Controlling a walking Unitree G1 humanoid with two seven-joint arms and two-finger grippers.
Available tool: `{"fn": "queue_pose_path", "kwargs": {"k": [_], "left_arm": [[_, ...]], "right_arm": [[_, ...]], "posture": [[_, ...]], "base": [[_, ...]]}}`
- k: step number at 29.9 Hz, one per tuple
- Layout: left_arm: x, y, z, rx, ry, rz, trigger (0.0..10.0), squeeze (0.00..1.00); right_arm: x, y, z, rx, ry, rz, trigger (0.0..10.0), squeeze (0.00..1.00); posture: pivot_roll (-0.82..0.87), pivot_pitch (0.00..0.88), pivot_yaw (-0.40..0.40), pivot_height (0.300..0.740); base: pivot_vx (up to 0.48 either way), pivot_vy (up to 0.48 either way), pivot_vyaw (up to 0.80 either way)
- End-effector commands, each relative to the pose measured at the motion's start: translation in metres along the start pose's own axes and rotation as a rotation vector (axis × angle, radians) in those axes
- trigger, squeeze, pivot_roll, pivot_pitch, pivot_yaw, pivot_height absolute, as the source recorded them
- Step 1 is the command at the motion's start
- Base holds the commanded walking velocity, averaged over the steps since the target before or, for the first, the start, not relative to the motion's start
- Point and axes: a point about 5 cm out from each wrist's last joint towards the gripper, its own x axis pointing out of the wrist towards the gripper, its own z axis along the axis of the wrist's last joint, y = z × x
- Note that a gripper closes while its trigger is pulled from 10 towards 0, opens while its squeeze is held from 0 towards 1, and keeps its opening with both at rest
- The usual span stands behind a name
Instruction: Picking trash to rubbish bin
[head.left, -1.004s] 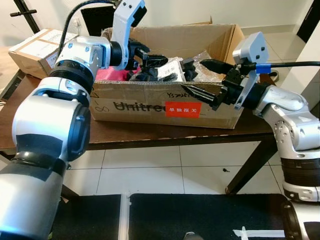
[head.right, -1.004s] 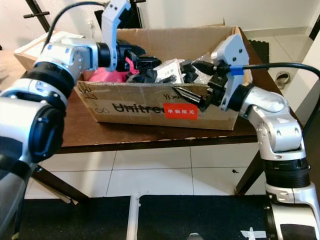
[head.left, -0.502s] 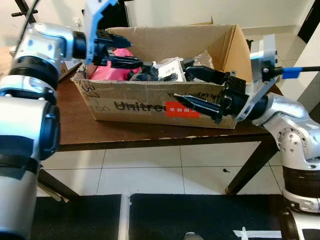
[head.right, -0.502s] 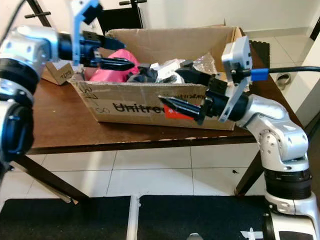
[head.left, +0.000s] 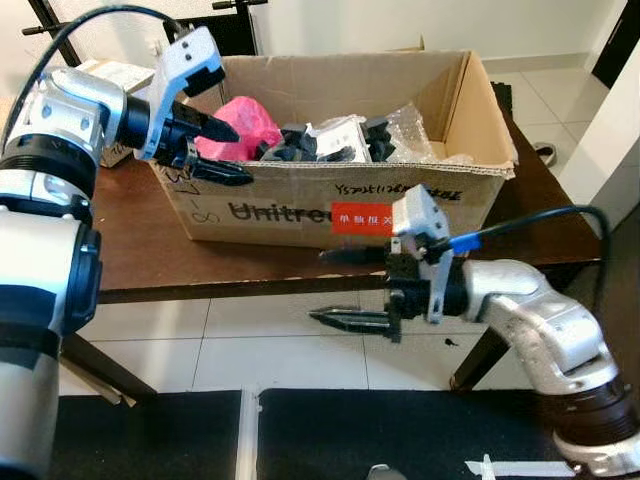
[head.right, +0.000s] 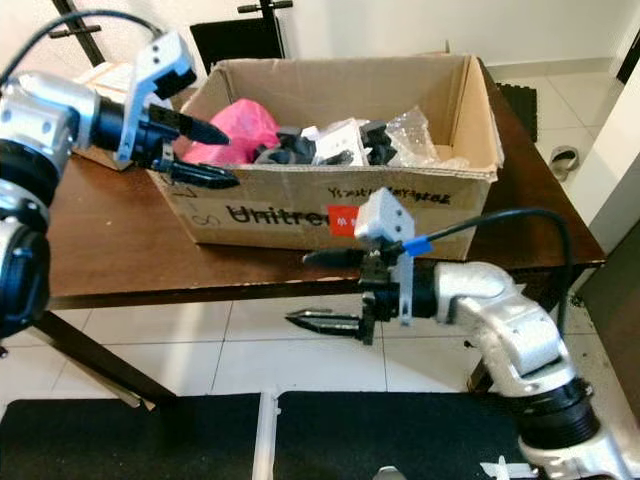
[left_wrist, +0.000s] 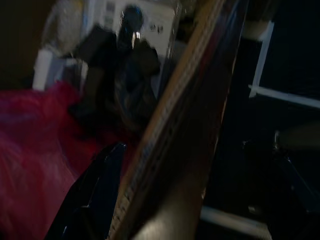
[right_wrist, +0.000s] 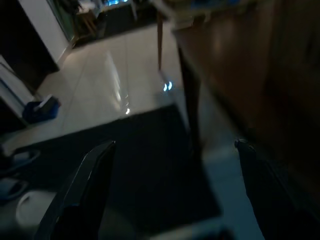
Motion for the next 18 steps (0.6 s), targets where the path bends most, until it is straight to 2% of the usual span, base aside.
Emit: {"fn": "queue_pose_path", "kwargs": {"k": [1, 2, 3, 5, 7, 9, 14, 18], "left_arm": [[-0.001, -0.002, -0.011, -0.017, 0.049, -0.022, 10.0, 0.00], [-0.001, -0.002, -0.011, -0.017, 0.049, -0.022, 10.0, 0.00], [0.007, -0.004, -0.018, 0.002, 0.118, -0.029, 10.0, 0.00], [0.008, -0.004, -0.020, 0.009, 0.136, -0.029, 10.0, 0.00], [0.016, -0.005, -0.028, 0.025, 0.183, -0.014, 10.0, 0.00], [0.026, -0.004, -0.035, 0.063, 0.233, 0.053, 10.0, 0.00], [0.036, -0.002, -0.036, 0.141, 0.267, 0.136, 10.0, 0.00], [0.039, -0.002, -0.035, 0.181, 0.290, 0.131, 10.0, 0.00]], "right_arm": [[0.004, -0.001, -0.013, 0.011, 0.037, -0.023, 10.0, 0.00], [0.004, -0.001, -0.013, 0.011, 0.037, -0.023, 10.0, 0.00], [0.006, -0.009, -0.032, 0.039, 0.090, -0.118, 10.0, 0.00], [0.006, -0.011, -0.037, 0.043, 0.105, -0.141, 10.0, 0.00], [0.007, -0.015, -0.042, 0.087, 0.081, -0.195, 10.0, 0.00], [0.008, -0.018, -0.040, 0.113, 0.034, -0.232, 10.0, 0.00], [0.009, -0.016, -0.043, 0.110, 0.040, -0.234, 10.0, 0.00], [0.009, -0.015, -0.047, 0.107, 0.048, -0.232, 10.0, 0.00]], "posture": [[-0.07, 0.140, 0.103, 0.740], [-0.07, 0.140, 0.103, 0.740], [-0.07, 0.136, 0.105, 0.740], [-0.07, 0.136, 0.105, 0.740], [-0.07, 0.135, 0.105, 0.740], [-0.07, 0.138, 0.108, 0.740], [-0.07, 0.143, 0.110, 0.740], [-0.08, 0.147, 0.112, 0.740]], "base": [[0.000, 0.000, 0.00], [0.000, 0.000, 0.00], [0.000, 0.000, 0.00], [0.000, 0.000, 0.00], [0.000, 0.000, 0.00], [0.000, 0.000, 0.00], [0.000, 0.000, 0.00], [0.000, 0.000, 0.00]]}}
